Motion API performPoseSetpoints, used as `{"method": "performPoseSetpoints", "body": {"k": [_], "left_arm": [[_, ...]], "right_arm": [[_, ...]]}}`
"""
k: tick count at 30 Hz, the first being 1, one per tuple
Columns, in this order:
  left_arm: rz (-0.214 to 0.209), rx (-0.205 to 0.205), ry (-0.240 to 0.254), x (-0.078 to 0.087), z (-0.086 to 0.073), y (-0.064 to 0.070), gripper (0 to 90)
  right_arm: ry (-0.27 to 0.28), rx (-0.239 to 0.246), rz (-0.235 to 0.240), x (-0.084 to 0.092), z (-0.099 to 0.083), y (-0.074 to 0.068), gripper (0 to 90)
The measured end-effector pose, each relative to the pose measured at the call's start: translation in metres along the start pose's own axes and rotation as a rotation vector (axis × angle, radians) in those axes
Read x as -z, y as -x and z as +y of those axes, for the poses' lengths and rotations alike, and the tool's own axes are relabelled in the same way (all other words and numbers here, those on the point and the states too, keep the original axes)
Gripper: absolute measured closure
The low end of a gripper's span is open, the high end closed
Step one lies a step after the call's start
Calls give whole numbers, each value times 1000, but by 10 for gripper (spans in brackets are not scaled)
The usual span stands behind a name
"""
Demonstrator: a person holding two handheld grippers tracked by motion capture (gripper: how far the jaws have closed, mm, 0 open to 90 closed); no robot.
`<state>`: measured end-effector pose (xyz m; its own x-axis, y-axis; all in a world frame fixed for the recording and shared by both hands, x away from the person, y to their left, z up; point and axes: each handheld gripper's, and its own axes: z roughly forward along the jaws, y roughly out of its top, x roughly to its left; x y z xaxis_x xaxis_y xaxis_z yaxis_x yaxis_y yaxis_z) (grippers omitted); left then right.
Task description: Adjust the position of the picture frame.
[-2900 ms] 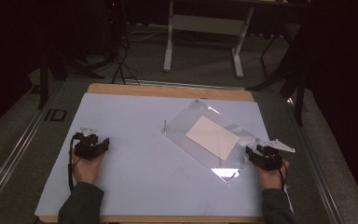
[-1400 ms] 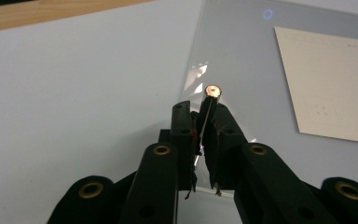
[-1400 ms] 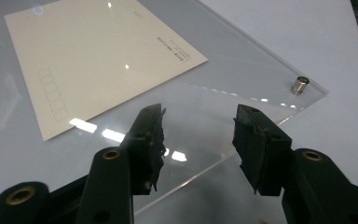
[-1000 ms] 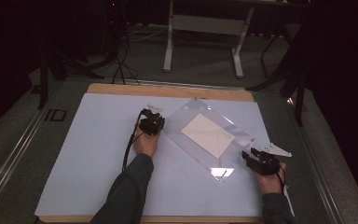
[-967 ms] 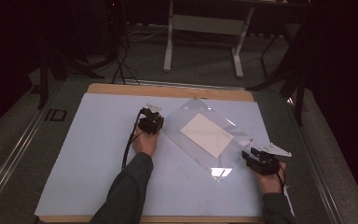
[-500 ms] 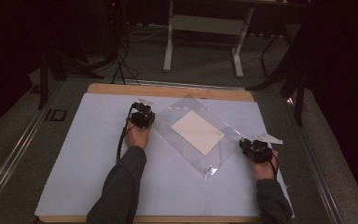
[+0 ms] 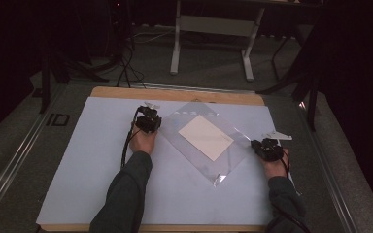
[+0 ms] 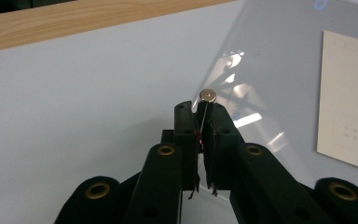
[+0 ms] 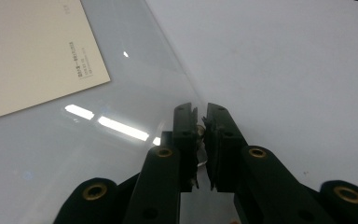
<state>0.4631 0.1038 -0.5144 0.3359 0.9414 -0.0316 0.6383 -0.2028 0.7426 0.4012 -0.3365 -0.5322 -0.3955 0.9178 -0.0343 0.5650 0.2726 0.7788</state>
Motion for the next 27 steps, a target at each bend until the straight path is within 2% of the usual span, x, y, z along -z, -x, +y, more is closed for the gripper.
{"method": "performPoseSetpoints", "body": {"k": [7, 9, 13, 14, 15, 16, 17, 18, 19, 20, 21, 22, 23, 24, 27], "left_arm": [[0, 1, 0, -1, 1, -1, 850], [5, 4, -2, -2, 2, -2, 851], [19, 16, -10, -3, 5, -8, 851], [23, 22, -12, -4, 6, -10, 850], [24, 29, -13, -5, 7, -11, 848], [2, 33, -20, -5, 8, -15, 844], [2, 33, -20, -5, 8, -15, 835], [-9, 35, -25, -5, 7, -17, 817], [-9, 35, -25, -5, 7, -17, 781], [-3, 30, -32, -4, 5, -17, 762], [-3, 30, -32, -4, 5, -17, 755], [-10, 28, -29, -3, 4, -16, 755], [-10, 28, -29, -3, 4, -16, 761], [-14, 20, -21, -2, 5, -16, 767], [-10, 27, -13, -1, 6, -17, 770]], "right_arm": [[2, -1, 7, -1, 1, 1, 833], [0, -17, 15, -1, 1, 1, 835], [-20, 7, 34, 4, 0, -8, 835], [-18, 9, 45, 8, -3, -14, 837], [-18, 10, 50, 10, -5, -16, 900], [-14, -4, 83, 14, -7, -17, 900], [-7, -12, 141, 17, -11, -19, 900], [-15, 45, 117, 18, -13, -26, 900], [-15, 45, 117, 18, -13, -26, 900], [-14, 40, 88, 19, -12, -31, 900], [-14, 40, 88, 19, -12, -31, 900], [10, 10, 68, 16, -12, -29, 897], [10, 10, 68, 16, -12, -29, 897], [23, -7, 35, 12, -11, -26, 874], [38, -21, 18, 12, -10, -23, 864]]}}
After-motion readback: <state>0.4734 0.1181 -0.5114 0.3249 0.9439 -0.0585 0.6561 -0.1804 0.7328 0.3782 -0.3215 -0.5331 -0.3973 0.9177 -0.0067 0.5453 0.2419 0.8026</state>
